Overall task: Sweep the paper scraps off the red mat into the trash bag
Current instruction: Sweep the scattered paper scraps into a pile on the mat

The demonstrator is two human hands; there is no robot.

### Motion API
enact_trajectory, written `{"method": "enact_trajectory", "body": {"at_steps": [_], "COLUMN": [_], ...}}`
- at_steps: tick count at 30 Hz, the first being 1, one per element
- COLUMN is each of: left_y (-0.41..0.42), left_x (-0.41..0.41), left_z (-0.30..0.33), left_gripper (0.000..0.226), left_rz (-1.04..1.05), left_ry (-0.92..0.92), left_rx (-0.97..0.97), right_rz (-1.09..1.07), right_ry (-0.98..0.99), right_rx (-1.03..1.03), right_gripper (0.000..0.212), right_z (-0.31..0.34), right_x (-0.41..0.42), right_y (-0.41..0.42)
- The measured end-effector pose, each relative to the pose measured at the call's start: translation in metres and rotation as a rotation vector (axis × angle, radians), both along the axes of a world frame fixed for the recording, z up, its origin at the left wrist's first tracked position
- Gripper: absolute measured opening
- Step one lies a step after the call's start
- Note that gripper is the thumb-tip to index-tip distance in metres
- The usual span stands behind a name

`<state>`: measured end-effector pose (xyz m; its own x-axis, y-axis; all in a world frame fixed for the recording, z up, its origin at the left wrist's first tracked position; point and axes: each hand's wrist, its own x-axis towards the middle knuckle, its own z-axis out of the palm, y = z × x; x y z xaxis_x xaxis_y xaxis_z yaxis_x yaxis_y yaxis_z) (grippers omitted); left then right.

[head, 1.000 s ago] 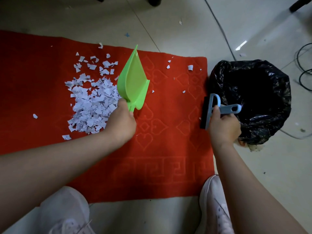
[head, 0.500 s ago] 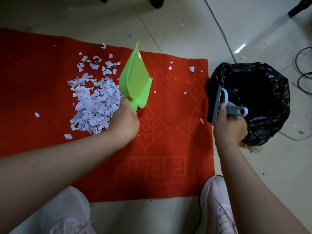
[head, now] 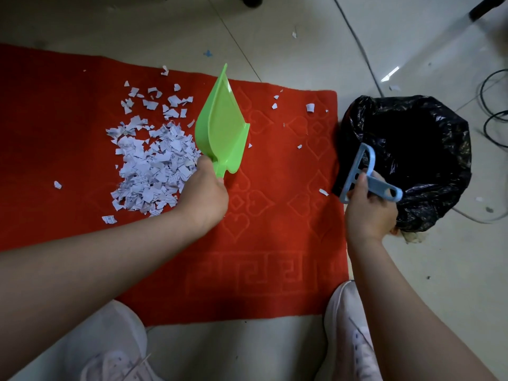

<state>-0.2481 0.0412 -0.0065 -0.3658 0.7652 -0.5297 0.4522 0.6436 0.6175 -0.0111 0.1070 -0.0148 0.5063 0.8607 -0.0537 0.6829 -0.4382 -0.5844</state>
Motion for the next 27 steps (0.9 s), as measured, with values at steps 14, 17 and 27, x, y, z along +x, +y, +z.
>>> {"method": "enact_trajectory", "body": {"at_steps": [14, 17, 27], "left_y": [0.000, 0.000, 0.002], "left_x": [0.002, 0.002, 0.004], "left_z": [0.000, 0.000, -0.002], "left_gripper": [0.030, 0.030, 0.033], "left_rz": [0.007, 0.005, 0.012], "left_ry": [-0.030, -0.019, -0.035], "left_rx": [0.012, 0.006, 0.007], "right_rz": [0.039, 0.107, 0.113], "right_ry": [-0.084, -0.176, 0.134], "right_rx": [-0.013, -0.183, 0.023], "right_gripper": [0.033, 0.034, 0.029], "right_z": [0.011, 0.004, 0.006], "right_x": [-0.016, -0.016, -0.024], "right_y": [0.007, 0.006, 0.007]}}
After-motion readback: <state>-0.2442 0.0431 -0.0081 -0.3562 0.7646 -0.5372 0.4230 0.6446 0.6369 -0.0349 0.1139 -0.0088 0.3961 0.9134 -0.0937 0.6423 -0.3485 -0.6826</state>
